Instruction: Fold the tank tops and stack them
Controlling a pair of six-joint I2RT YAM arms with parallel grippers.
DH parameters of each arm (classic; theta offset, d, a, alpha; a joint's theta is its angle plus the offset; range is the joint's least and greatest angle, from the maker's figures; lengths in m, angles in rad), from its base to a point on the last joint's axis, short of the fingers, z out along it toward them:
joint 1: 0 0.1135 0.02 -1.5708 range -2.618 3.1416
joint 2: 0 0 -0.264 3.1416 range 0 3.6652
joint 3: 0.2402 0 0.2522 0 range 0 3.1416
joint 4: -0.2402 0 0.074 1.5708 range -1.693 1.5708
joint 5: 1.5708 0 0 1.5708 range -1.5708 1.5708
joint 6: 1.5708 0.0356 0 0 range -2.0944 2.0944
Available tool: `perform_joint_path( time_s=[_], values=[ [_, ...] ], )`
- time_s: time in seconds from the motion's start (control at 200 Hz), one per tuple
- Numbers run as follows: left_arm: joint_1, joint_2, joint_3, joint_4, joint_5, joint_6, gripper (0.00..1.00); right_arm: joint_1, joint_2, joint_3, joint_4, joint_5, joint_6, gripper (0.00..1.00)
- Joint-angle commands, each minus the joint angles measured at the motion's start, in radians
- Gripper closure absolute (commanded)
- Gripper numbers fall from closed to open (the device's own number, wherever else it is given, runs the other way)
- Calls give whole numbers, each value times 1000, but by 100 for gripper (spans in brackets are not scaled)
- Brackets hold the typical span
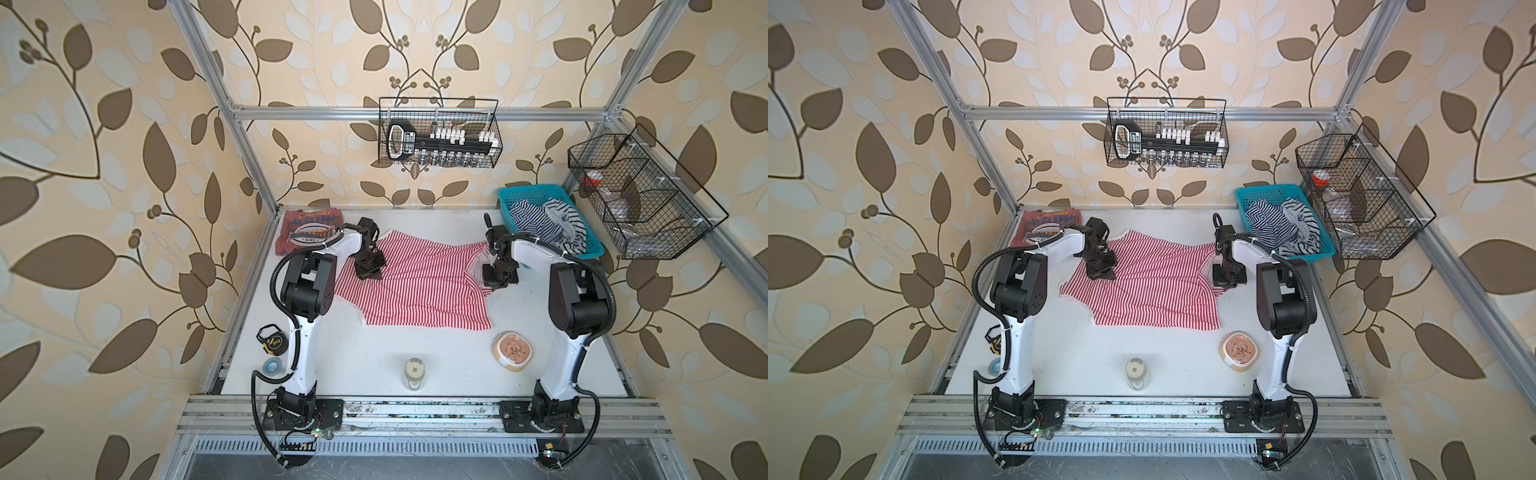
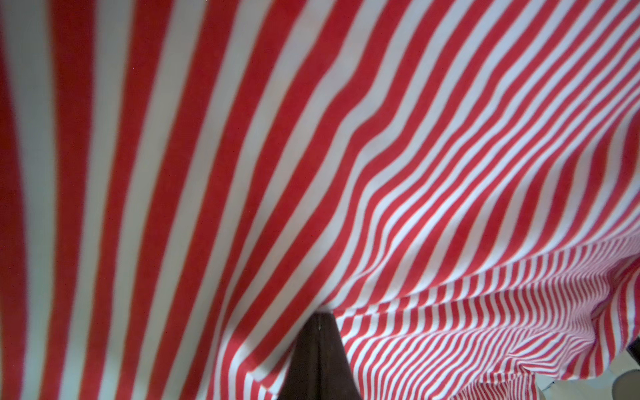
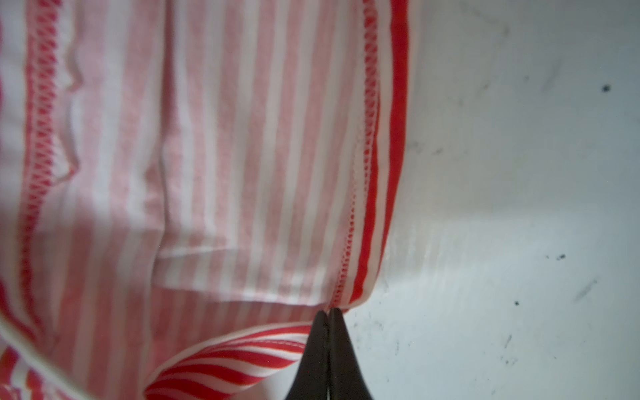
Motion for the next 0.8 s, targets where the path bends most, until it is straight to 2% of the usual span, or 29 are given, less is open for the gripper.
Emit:
perform_joint_path(
  time_s=[0.0, 0.28, 0.395, 0.48, 0.55, 0.655, 0.795],
  values=[
    [12, 151, -78, 4, -164, -14, 100, -15, -40, -41, -1, 33, -9, 100],
    [12, 150, -78, 7, -162, -14, 100, -48, -98, -95, -2, 79, 6, 100],
    [12, 149, -80, 12, -153, -17, 100, -51, -118, -104, 23, -10, 5, 100],
    [11, 146, -80, 12, -151, -19, 100, -42, -147, -108, 50, -78, 16, 78],
    [11, 143, -81, 12, -151, -18, 100, -22, -167, -102, 66, -104, 30, 68],
    [10, 142, -80, 12, -148, -20, 100, 18, -173, -82, 78, -135, 43, 64],
    [10, 143, -81, 12, -145, -21, 100, 64, -126, -57, 82, -153, 54, 63]
  ],
)
